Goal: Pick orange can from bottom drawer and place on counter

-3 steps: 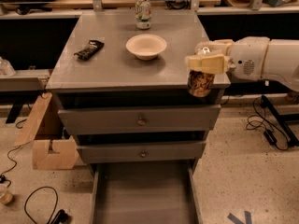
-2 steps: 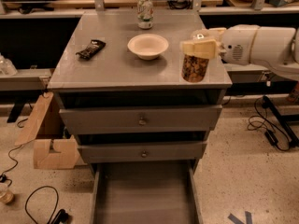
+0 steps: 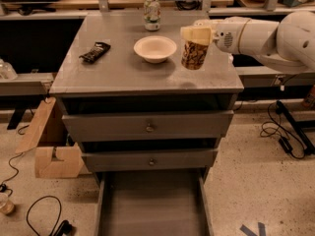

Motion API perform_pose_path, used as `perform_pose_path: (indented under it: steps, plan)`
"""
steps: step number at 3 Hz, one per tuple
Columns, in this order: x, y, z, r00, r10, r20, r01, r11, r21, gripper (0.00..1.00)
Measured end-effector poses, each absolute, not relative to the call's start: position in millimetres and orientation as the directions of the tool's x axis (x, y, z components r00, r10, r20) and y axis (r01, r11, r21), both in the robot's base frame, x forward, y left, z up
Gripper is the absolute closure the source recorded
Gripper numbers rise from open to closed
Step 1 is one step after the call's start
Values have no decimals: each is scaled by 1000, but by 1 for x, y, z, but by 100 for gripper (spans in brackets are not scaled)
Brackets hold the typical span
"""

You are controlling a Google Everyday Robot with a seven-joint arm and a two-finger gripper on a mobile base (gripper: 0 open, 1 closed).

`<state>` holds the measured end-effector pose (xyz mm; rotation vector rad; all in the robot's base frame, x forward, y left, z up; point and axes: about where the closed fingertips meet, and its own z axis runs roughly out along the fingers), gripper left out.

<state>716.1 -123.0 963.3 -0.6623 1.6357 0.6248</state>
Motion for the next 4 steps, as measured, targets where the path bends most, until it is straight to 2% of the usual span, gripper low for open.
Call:
perform_pose_path:
  steps: [1, 2, 3, 4]
  plan:
    - [741, -130, 944, -144, -63, -988, -671, 740, 51, 100]
    - [749, -134, 916, -195, -109, -975, -632, 774, 40, 100]
    - [750, -138, 912, -205, -115, -972, -625, 780, 40, 83]
    - [750, -138, 913, -205, -115, -972, -625, 780, 40, 60]
